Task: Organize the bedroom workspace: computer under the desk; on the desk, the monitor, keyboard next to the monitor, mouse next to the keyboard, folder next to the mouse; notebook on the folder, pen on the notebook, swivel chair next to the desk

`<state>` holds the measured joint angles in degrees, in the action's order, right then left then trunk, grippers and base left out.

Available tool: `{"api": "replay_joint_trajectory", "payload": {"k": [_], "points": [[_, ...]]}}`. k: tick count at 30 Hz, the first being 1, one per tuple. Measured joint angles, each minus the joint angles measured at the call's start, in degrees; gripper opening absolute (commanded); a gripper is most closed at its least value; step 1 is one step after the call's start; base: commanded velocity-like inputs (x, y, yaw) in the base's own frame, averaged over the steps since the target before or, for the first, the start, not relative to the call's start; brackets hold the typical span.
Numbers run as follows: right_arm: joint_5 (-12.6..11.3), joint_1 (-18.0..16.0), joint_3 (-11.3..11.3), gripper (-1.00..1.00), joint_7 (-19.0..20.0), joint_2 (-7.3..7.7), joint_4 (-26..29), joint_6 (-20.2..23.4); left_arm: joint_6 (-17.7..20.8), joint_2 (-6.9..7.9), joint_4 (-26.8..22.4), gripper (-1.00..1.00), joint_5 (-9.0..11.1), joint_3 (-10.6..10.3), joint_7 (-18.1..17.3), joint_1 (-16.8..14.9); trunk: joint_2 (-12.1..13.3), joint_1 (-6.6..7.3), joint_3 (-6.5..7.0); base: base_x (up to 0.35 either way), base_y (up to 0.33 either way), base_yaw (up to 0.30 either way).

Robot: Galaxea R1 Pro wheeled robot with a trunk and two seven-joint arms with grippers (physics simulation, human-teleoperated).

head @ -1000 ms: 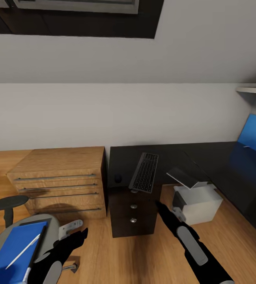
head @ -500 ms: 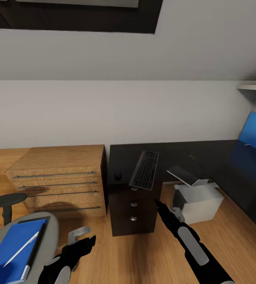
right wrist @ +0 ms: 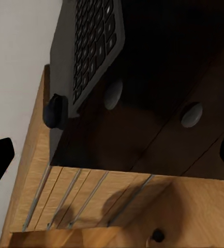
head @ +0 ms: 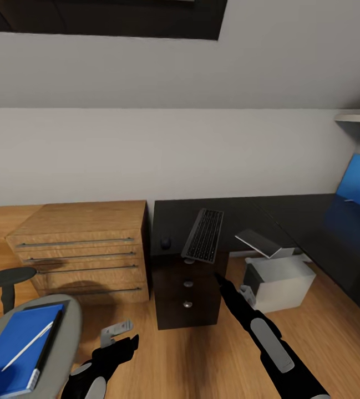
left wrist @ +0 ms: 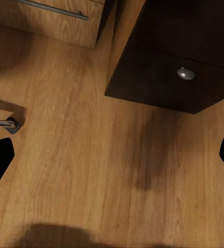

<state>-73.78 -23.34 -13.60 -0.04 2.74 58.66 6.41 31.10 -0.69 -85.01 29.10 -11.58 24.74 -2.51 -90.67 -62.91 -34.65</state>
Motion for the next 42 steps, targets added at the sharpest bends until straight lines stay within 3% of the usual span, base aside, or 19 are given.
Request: {"api": "replay_joint_trajectory", "payload": {"k": [10, 12, 15, 16, 20, 22, 30, 42], "points": [[0.1, 0.0, 0.3, 1.00, 5.0, 0.32, 0.2, 0.0, 0.0, -0.02, -0.1, 1.00, 0.1, -0.9, -0.1, 0.0, -4.0, -2.20, -1.80, 0.000, 0.000, 0.000], [-0.9, 0.0, 0.4, 1.00, 5.4, 0.46, 0.2, 0.0, 0.0, -0.02, -0.1, 1.00, 0.1, -1.0, -0.1, 0.0, -4.8, -2.64, -2.16, 0.000, 0.000, 0.000], [-3.1, 0.0, 0.5, 1.00, 5.6, 0.83, 0.2, 0.0, 0.0, -0.02, -0.1, 1.00, 0.1, -1.1, -0.1, 0.0, -6.0, -3.30, -2.69, 0.000, 0.000, 0.000], [-5.2, 0.0, 0.6, 1.00, 5.7, 1.27, 0.2, 0.0, 0.0, -0.02, -0.1, 1.00, 0.1, -1.1, -0.1, 0.0, -6.4, -3.52, -2.87, 0.000, 0.000, 0.000], [-9.4, 0.0, 0.6, 1.00, 5.6, 2.07, 0.0, 0.0, 0.0, -0.02, -0.1, 1.00, 0.1, -1.1, -0.1, 0.0, -8.0, -4.39, -3.59, 0.000, 0.000, 0.000], [-10.1, 0.0, 0.5, 1.00, 5.5, 2.16, 0.2, -0.2, 0.0, -0.02, -0.1, 1.00, 0.1, -1.3, -0.1, 0.0, -8.8, -4.83, -3.95, 0.000, 0.000, 0.000], [-10.8, 0.3, 0.1, 1.00, 5.6, 2.29, 1.7, -0.1, 0.0, -0.02, -0.1, 1.00, 0.1, -2.5, 0.2, 0.0, -12.0, -6.59, -5.39, 0.000, 0.000, 0.000], [-11.0, 1.1, 0.0, 1.00, 5.7, 2.22, 2.3, -0.1, 0.0, -0.02, -0.1, 1.00, 0.1, -2.7, 0.4, 0.0, -16.8, -9.23, -7.54, 0.000, 0.000, 0.000]]}}
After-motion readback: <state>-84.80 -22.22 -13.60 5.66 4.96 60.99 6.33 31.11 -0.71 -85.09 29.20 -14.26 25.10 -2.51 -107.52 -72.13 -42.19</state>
